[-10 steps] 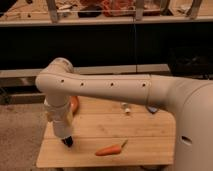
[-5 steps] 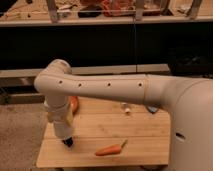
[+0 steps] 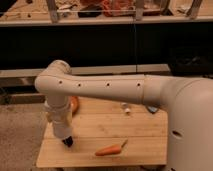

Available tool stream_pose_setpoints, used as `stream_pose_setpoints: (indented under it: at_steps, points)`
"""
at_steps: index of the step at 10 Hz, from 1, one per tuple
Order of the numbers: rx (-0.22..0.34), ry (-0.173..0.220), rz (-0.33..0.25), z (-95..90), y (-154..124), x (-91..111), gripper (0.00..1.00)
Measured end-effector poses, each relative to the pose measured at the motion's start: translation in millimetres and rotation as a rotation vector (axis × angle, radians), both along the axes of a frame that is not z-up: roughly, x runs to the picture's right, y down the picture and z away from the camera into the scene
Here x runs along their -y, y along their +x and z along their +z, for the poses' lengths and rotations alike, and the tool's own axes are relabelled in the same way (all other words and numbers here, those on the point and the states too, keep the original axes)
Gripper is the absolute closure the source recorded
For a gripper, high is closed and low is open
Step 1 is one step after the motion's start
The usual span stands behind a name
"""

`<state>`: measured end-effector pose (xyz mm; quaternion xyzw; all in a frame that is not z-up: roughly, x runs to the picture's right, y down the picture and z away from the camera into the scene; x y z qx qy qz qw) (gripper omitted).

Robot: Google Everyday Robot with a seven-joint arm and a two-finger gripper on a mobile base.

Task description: Place the ceramic cup over the eraser

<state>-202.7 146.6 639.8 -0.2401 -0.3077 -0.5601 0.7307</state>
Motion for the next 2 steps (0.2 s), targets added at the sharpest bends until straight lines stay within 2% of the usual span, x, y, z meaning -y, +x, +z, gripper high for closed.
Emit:
stream_pose_setpoints:
  at_steps: [2]
  points:
    - [-0.002,0.013,-0.004,1.6,0.2,-0.3,0.2]
